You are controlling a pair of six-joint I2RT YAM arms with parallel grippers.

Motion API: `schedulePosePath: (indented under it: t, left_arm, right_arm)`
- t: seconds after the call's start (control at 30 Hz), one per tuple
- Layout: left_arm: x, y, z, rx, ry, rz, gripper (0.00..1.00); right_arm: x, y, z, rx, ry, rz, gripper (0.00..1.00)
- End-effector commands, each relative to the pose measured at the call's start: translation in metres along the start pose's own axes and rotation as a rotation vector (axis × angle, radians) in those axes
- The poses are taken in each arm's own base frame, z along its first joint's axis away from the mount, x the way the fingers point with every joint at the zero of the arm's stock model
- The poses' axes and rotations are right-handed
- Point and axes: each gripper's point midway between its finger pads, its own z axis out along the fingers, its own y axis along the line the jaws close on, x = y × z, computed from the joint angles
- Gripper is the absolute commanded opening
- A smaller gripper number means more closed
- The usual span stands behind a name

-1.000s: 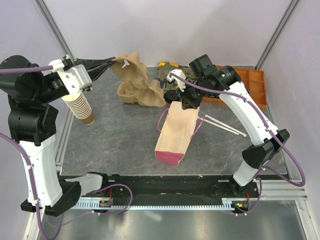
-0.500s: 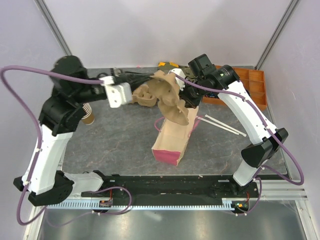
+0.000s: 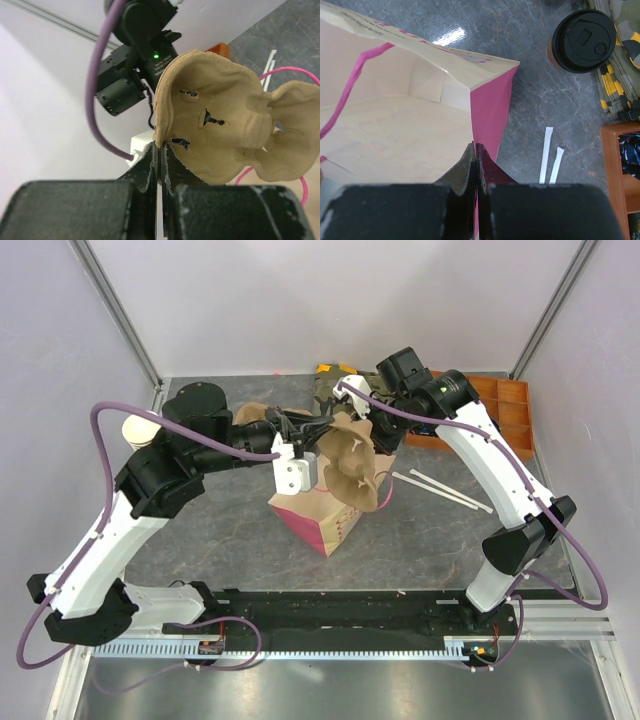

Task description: Pack the takeout coffee

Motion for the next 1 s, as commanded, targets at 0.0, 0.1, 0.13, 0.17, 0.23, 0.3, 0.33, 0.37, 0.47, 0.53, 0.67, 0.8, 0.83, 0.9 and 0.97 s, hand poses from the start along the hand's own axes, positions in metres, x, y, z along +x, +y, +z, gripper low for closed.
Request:
schedulePosePath:
  t: [0.0, 0.1, 0.13, 0.17, 0.23, 0.3, 0.33, 0.37, 0.47, 0.53, 0.67, 0.8, 0.83, 0.9, 0.97]
  left_arm:
    - [-0.027, 0.044, -0.020, -0.138, -0.033, 0.107, 0.02]
    - [-0.040, 0.052, -0.024, -0.152, -0.068, 0.116, 0.02]
    - [-0.044, 0.056, -0.026, -0.164, -0.076, 0.119, 0.02]
    - [-0.046, 0.058, -0.026, -0.165, -0.079, 0.117, 0.02]
    - [-0.048, 0.062, -0.025, -0.172, -0.082, 0.131, 0.02]
    - [-0.051, 0.064, -0.027, -0.177, -0.092, 0.150, 0.02]
    - [-0.054, 0.066, -0.026, -0.178, -0.099, 0.152, 0.02]
    - [-0.056, 0.066, -0.025, -0.177, -0.107, 0.155, 0.02]
    - [-0.053, 0.066, -0.021, -0.174, -0.095, 0.169, 0.02]
    - [-0.052, 0.066, -0.020, -0.174, -0.092, 0.174, 0.02]
    - [-0.053, 0.068, -0.019, -0.181, -0.091, 0.175, 0.02]
    - [-0.039, 0.058, -0.019, -0.170, -0.035, 0.177, 0.02]
    - [-0.036, 0.056, -0.019, -0.167, -0.024, 0.183, 0.02]
    - [-0.028, 0.052, -0.023, -0.170, 0.013, 0.198, 0.02]
    - [-0.019, 0.053, -0.027, -0.183, 0.058, 0.221, 0.02]
  right_arm:
    - [-0.014, -0.003, -0.003, 0.016, -0.044, -0.009, 0.00]
    - [-0.013, -0.004, -0.001, 0.016, -0.041, -0.007, 0.00]
    - [-0.013, -0.004, 0.000, 0.016, -0.039, -0.006, 0.00]
    - [-0.012, -0.004, 0.000, 0.016, -0.037, -0.003, 0.00]
    - [-0.012, -0.005, 0.002, 0.017, -0.035, -0.001, 0.00]
    - [-0.012, -0.005, 0.002, 0.018, -0.034, 0.000, 0.00]
    - [-0.012, -0.005, 0.002, 0.021, -0.033, 0.003, 0.00]
    - [-0.011, -0.006, 0.001, 0.023, -0.032, 0.005, 0.00]
    - [-0.012, -0.005, 0.001, 0.023, -0.035, 0.002, 0.00]
    - [-0.011, -0.005, 0.000, 0.024, -0.033, 0.003, 0.00]
    - [-0.011, -0.004, 0.000, 0.018, -0.036, -0.001, 0.00]
    - [-0.013, 0.000, -0.004, -0.001, -0.050, -0.027, 0.00]
    - [-0.012, 0.002, -0.003, -0.011, -0.049, -0.038, 0.00]
    - [-0.012, 0.007, -0.005, -0.034, -0.060, -0.062, 0.00]
    - [-0.010, 0.010, -0.005, -0.047, -0.062, -0.087, 0.00]
